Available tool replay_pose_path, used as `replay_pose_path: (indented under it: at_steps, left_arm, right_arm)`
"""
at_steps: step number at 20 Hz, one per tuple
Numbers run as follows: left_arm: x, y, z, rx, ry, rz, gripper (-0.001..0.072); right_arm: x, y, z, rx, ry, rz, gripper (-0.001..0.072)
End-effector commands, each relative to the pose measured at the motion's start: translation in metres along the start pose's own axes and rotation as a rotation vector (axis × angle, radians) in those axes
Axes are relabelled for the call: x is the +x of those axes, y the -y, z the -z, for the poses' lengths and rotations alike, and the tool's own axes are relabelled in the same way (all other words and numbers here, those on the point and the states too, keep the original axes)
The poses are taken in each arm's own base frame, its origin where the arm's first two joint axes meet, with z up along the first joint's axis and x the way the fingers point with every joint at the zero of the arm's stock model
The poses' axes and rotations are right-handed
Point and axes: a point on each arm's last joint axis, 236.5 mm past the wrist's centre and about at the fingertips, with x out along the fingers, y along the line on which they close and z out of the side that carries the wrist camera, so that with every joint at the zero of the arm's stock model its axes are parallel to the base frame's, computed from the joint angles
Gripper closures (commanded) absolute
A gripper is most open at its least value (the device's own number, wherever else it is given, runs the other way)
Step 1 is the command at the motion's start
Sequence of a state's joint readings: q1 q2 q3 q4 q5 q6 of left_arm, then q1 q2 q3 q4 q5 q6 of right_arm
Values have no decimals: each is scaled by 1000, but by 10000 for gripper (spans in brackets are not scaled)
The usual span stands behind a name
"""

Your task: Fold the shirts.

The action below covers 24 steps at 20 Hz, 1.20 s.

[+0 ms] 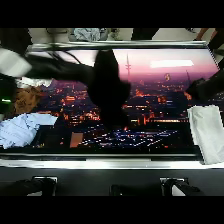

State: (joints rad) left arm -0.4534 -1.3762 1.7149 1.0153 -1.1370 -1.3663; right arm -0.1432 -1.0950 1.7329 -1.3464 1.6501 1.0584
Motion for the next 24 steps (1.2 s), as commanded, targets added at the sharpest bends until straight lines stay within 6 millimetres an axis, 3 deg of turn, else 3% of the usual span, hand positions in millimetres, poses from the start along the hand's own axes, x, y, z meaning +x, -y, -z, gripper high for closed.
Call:
replay_pose_path:
  at_steps: [1, 3, 4, 5, 6, 8, 11, 13, 15, 17, 19, 21, 24]
  left_arm:
    - [94, 3, 110, -2, -309, 67, 675]
    - [131, -5, 166, -81, -463, 79, 674]
    - [142, -1, 186, -111, -526, 105, 630]
    - [147, 6, 198, -142, -568, 138, 387]
    - [145, 8, 203, -159, -595, 151, 99]
    - [126, -8, 192, -135, -597, 116, 93]
    - [67, -77, 171, -94, -581, -76, 92]
    - [29, -111, 176, -158, -602, -139, 93]
    - [13, -120, 198, -262, -611, -124, 92]
    - [21, -112, 237, -377, -623, -70, 92]
    - [46, -82, 276, -499, -621, 34, 92]
    - [76, -48, 298, -574, -572, 123, 92]
    - [108, -32, 310, -587, -499, 91, 92]
  right_arm:
    - [-9, -12, 17, -3, -55, -30, 36]
    - [-2, -10, 16, 1, -63, -36, 36]
    - [3, -8, 16, 5, -76, -43, 36]
    - [11, -7, 17, 9, -92, -53, 36]
    - [19, -5, 17, 13, -109, -63, 36]
    - [38, -1, 18, 20, -145, -85, 35]
    - [70, 5, 18, 25, -192, -123, 34]
    - [93, 6, 22, 20, -232, -167, 34]
    - [117, 4, 24, 26, -266, -217, 34]
    - [139, -1, 24, 44, -280, -277, 34]
    - [159, -8, 22, 58, -285, -336, 33]
    - [173, -10, 25, 66, -304, -367, 26]
    - [184, -10, 30, 70, -326, -382, 26]
